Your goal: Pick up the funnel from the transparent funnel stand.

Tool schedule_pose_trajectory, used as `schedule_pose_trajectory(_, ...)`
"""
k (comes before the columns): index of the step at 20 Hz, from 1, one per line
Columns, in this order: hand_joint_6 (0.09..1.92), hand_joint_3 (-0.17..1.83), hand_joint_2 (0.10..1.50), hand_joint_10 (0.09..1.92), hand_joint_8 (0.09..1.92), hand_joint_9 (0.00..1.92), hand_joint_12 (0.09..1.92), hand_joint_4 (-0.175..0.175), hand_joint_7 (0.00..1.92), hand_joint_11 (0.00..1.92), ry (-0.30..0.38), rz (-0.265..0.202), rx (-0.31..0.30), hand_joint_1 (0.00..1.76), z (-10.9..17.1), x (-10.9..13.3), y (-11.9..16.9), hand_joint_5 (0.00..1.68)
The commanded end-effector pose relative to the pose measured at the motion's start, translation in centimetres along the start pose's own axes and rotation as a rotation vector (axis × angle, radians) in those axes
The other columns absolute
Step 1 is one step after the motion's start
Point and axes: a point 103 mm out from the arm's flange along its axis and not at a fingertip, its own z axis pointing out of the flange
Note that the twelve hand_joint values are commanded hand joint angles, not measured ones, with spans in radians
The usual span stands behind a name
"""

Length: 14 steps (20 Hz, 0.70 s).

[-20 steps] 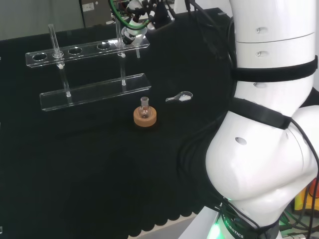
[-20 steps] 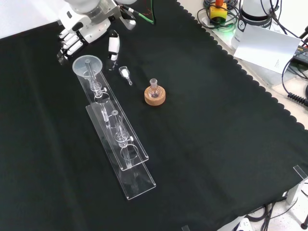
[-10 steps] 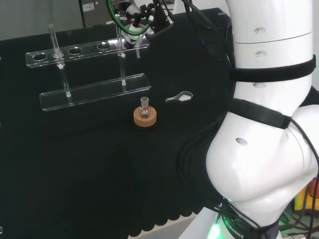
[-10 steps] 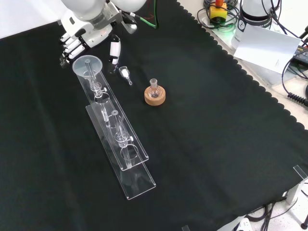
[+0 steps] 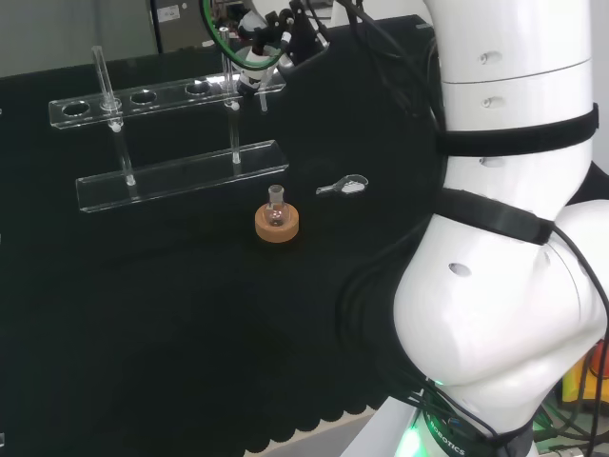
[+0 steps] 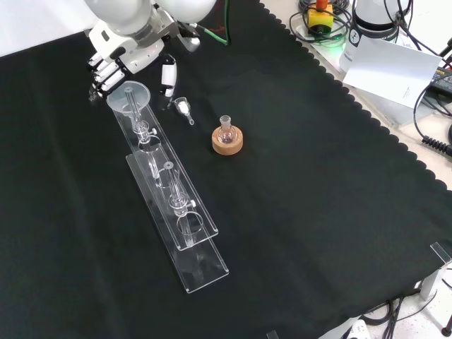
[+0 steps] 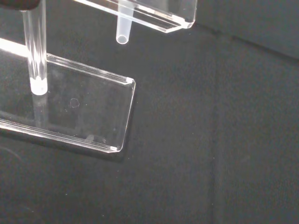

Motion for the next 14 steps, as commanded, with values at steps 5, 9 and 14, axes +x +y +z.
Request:
schedule_pose_trajectory(5, 0.09, 0.20, 0.73, 0.71, 0.67, 0.27, 1.45, -0.044, 0.01, 0.02, -0.001, -0.016, 0.016, 0.59, 0.24, -1.13, 0.60, 0.09)
schedule_pose_trajectory(9, 0.09, 0.21, 0.74, 0.71, 0.69, 0.29, 1.45, -0.041, 0.04, 0.02, -0.011, -0.016, 0.018, 0.60, 0.35, -0.88, 0.63, 0.14)
schedule_pose_trajectory(14, 0.09, 0.22, 0.74, 0.69, 0.70, 0.33, 1.45, -0.040, 0.10, 0.02, -0.014, -0.028, 0.013, 0.61, 0.36, -0.78, 0.70, 0.17)
